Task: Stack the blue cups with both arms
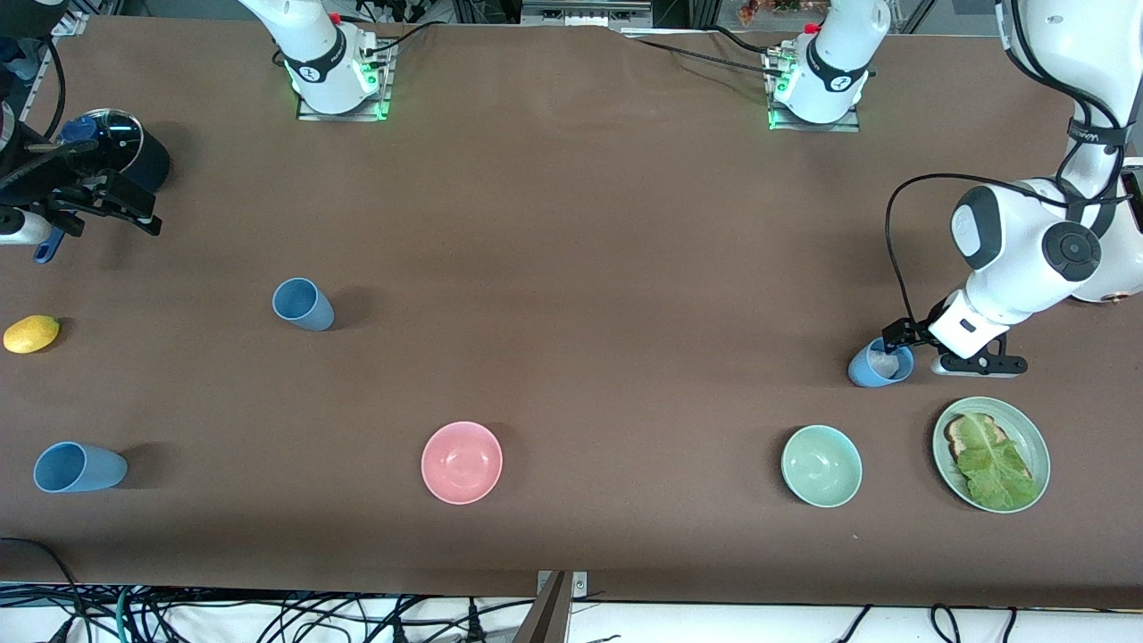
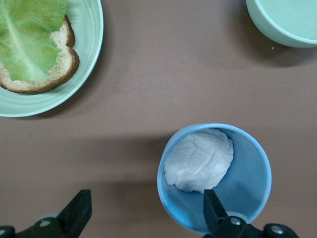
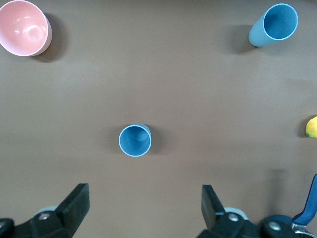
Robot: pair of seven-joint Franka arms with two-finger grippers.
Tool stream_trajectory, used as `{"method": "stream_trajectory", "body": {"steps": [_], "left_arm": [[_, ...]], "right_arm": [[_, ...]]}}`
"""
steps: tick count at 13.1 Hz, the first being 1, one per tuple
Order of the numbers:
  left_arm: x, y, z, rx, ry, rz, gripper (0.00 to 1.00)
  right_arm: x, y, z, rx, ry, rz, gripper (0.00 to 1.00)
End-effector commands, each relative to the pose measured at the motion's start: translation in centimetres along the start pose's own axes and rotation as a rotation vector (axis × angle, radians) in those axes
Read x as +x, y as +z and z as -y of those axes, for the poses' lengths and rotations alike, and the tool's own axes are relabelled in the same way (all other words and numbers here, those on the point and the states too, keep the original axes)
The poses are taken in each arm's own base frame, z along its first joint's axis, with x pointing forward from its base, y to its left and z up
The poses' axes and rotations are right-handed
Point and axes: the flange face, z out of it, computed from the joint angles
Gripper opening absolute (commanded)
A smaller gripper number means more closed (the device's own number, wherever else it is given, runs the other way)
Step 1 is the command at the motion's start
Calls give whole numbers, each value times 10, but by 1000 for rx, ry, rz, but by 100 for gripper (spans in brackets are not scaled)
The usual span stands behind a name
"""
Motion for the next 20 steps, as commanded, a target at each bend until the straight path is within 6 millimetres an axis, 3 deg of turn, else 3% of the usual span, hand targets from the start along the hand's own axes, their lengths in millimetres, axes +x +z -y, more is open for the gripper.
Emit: {"method": "stream_trajectory", "body": {"steps": [1,4,6,7,12,14,17,20], "left_arm": [[3,18,0,-7,-13,-23,99],[4,25,1,-20,-37,-26,99],[6,27,2,-27,-50,-33,97],[7,26,2,-26,-55,-35,88],[9,22,3,-59,-110,-46,20],[9,22,3,-60,-110,-47,1],[17,11,2,-60,-109,-67,0],[38,-28,-8,-82,-101,-48,0]], "right_arm": [[-1,-3,-1,-4,10,-4,100],[4,9,-2,-10,6,21,100],[14,34,0,-12,-17,65,100],[19,47,1,-16,-31,89,100],[42,143,-5,-34,-19,241,100],[43,184,0,-33,-30,226,100],[23,233,2,-31,-43,188,100],[-9,271,5,-30,-51,126,100]]}}
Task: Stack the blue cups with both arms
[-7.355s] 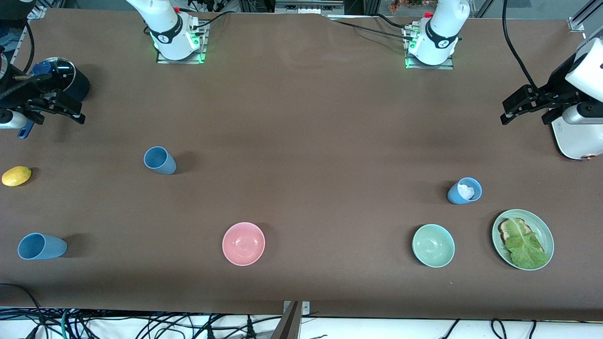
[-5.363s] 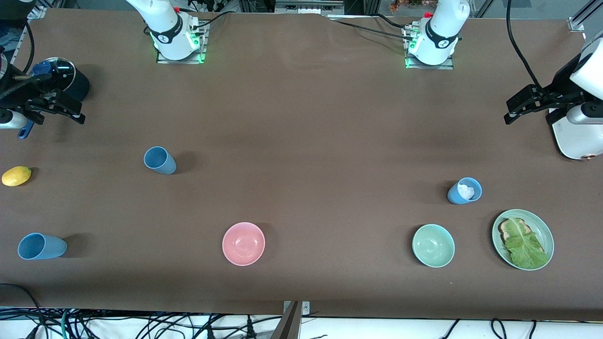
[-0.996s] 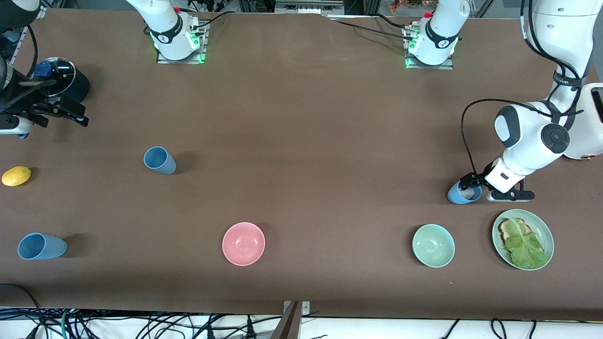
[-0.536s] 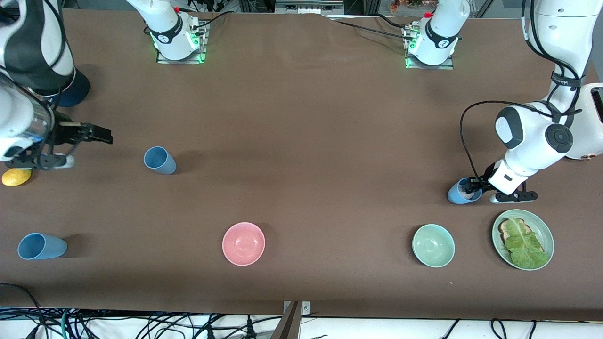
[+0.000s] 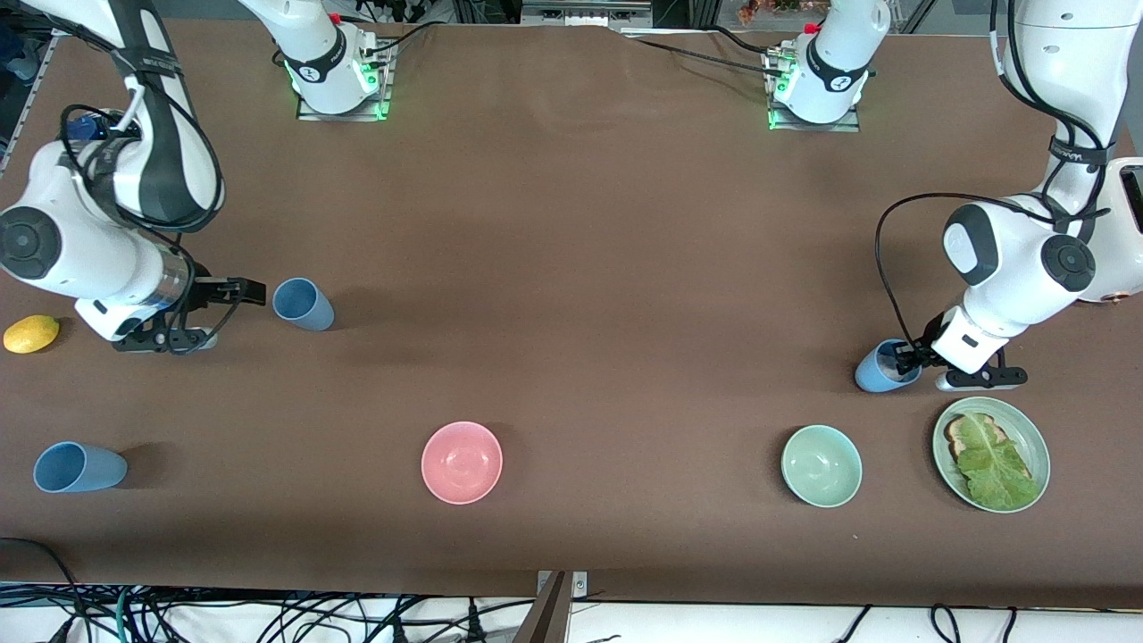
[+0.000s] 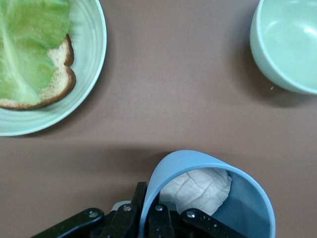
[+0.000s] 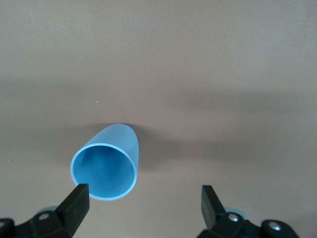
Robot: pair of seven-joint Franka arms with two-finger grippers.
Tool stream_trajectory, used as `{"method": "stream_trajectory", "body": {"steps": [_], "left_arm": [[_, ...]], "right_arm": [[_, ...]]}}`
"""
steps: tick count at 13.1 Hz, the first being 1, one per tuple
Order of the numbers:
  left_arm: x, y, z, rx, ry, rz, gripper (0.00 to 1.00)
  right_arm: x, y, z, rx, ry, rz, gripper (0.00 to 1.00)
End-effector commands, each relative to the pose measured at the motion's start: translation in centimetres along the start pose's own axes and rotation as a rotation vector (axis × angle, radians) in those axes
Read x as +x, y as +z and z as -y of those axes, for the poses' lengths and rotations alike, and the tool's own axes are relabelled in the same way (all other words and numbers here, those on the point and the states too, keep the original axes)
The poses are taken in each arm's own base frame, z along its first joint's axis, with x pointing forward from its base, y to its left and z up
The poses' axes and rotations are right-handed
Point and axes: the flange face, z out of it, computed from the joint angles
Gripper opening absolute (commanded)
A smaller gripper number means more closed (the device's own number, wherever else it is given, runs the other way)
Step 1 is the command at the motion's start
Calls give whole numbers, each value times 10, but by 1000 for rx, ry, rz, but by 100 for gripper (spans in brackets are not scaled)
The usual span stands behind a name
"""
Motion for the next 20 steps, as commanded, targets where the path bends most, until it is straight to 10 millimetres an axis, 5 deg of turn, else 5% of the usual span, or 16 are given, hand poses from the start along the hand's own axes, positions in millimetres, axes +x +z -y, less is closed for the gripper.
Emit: {"method": "stream_trajectory", "body": {"steps": [1,4,7,11,16,17,20], "left_arm": [[27,-49,-17,-37,-26,31,0],[47,-85,-38,-52,-45,87,0],[49,-99,-83,-52,-60,108,0],[25,-126,-186,-37,-181,153,0],[-17,-135,-301,58,-256,128,0],[-35,-135,-344,74,-296,113,0],[-82,-124,-428,81,-367,113,0]], "right_arm": [[-34,28,5,-15,-16,-62,100],[-40,49,7,-13,-16,-75,100],[-38,55,7,-13,-17,-78,100],[-37,65,7,-11,-16,-61,100],[-34,77,8,-9,-17,-46,100],[-32,81,8,-8,-17,-44,98],[-30,85,7,-4,-10,-46,62]]}}
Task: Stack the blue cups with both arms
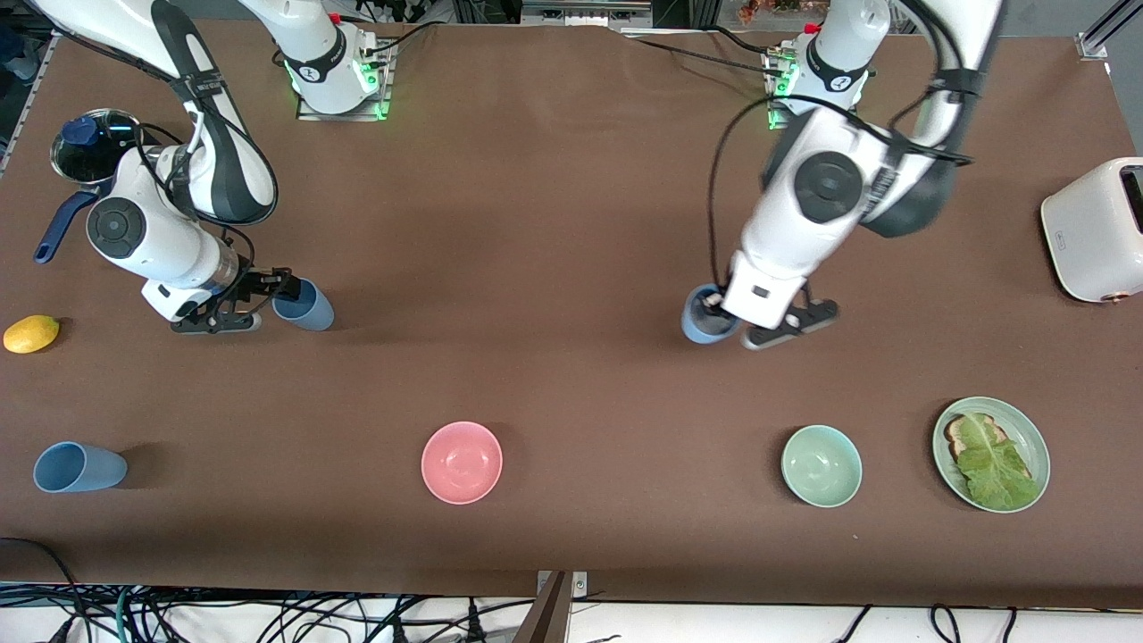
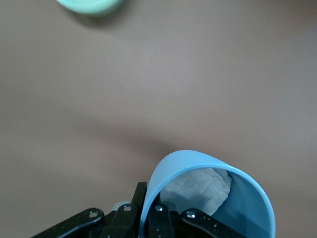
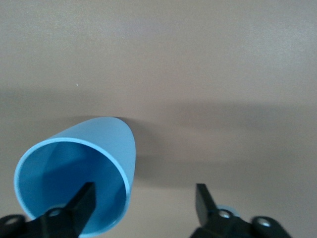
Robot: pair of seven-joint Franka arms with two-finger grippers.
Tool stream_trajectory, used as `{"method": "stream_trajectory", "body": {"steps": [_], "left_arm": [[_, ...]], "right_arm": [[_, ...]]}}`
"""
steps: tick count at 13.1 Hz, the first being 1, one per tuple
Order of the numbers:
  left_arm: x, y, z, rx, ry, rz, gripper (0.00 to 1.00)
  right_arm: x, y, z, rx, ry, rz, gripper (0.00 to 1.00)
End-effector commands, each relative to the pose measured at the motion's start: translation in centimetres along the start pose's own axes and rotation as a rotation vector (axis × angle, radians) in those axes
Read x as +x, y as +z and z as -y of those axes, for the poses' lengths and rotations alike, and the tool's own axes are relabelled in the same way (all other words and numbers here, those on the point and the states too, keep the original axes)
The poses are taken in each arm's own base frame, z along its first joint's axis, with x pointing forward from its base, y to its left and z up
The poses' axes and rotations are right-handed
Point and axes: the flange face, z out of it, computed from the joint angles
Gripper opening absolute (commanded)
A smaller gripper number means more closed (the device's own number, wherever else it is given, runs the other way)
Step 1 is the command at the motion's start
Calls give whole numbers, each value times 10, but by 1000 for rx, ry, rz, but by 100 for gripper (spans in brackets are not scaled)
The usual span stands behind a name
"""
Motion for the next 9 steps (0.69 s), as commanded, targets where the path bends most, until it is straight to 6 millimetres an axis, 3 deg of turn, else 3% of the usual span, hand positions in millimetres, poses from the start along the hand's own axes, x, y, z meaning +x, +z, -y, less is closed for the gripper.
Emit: {"method": "stream_trajectory", "body": {"steps": [1,2,4,7,9], "left_arm": [[-49,12,-57,18,-62,-18,0],[-68,20,-75,18,-78,-17,0],[-87,40,-103,5,-106,-20,0],[-105,73,-124,-39,-157,-32,0],[-114,93,-134,-66,-165,-37,0]], "right_arm": [[1,2,0,-5,0,-12,46],[1,3,1,-5,13,-12,33],[2,3,11,-6,21,-12,3],[3,1,22,-7,39,-13,0],[13,-14,33,-9,46,-30,0]]}}
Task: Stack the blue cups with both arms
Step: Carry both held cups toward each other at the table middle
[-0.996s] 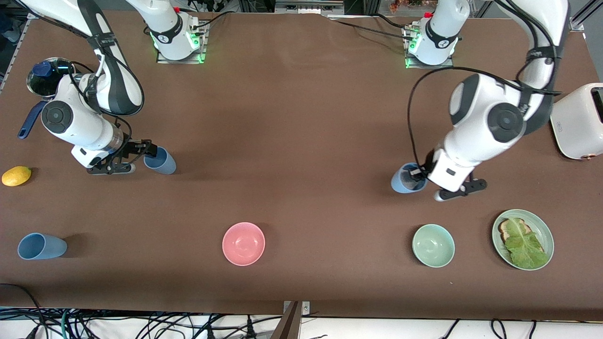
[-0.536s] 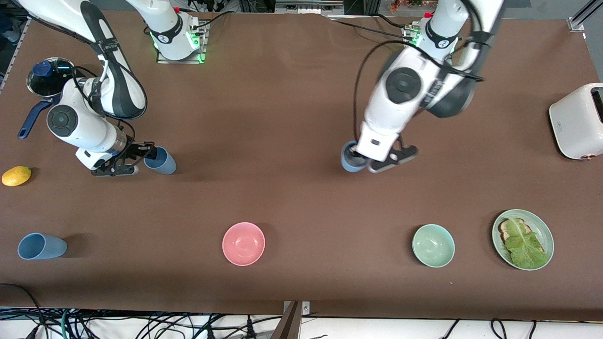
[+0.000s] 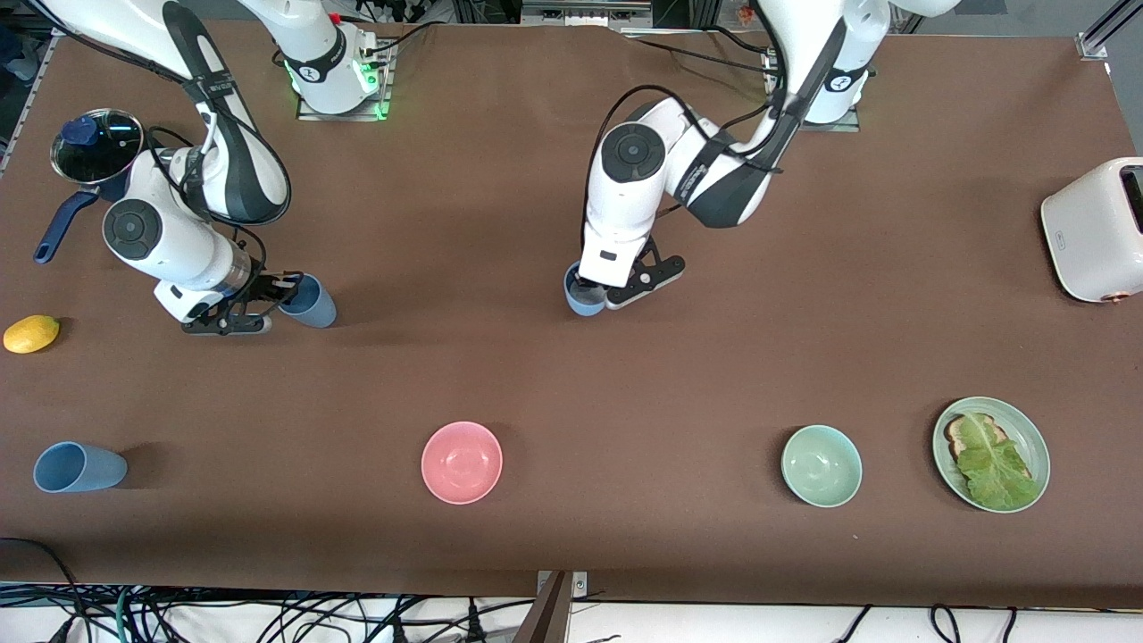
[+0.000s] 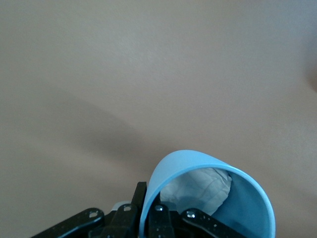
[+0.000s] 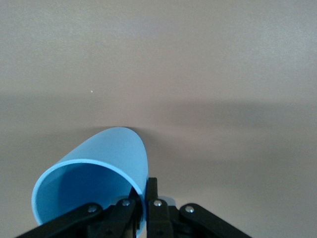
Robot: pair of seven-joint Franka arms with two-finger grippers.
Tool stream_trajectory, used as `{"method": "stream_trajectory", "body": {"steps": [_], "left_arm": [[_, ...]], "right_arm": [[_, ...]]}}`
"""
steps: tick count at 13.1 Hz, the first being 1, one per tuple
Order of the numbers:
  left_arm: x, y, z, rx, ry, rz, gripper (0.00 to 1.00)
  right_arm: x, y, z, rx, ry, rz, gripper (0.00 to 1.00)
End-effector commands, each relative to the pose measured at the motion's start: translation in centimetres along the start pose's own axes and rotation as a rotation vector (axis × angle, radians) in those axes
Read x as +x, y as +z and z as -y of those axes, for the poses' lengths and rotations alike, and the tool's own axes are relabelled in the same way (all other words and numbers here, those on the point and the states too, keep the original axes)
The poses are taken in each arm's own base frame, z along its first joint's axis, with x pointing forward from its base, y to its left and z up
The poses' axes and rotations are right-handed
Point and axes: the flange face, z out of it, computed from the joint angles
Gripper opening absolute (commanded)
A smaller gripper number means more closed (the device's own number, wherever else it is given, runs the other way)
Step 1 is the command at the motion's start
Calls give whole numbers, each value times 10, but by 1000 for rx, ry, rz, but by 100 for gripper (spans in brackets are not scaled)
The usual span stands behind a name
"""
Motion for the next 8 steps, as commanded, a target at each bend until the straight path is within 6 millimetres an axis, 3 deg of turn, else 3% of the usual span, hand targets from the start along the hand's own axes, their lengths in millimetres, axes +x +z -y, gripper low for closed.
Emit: {"method": "stream_trajectory", "body": {"steps": [1,2,4,8], "left_arm": [[-6,23,-16,-30,-42,-30,0],[-6,35,-17,-38,-45,-30,0],[-10,52,-18,-37,-44,-28,0],[-8,74,-16,-24,-42,-26,0]], "right_arm": [[13,-23,19,-10,24,0,0],[19,-40,33,-17,38,26,0],[31,-87,81,-38,82,69,0],[38,-136,179,-67,155,70,0]]}}
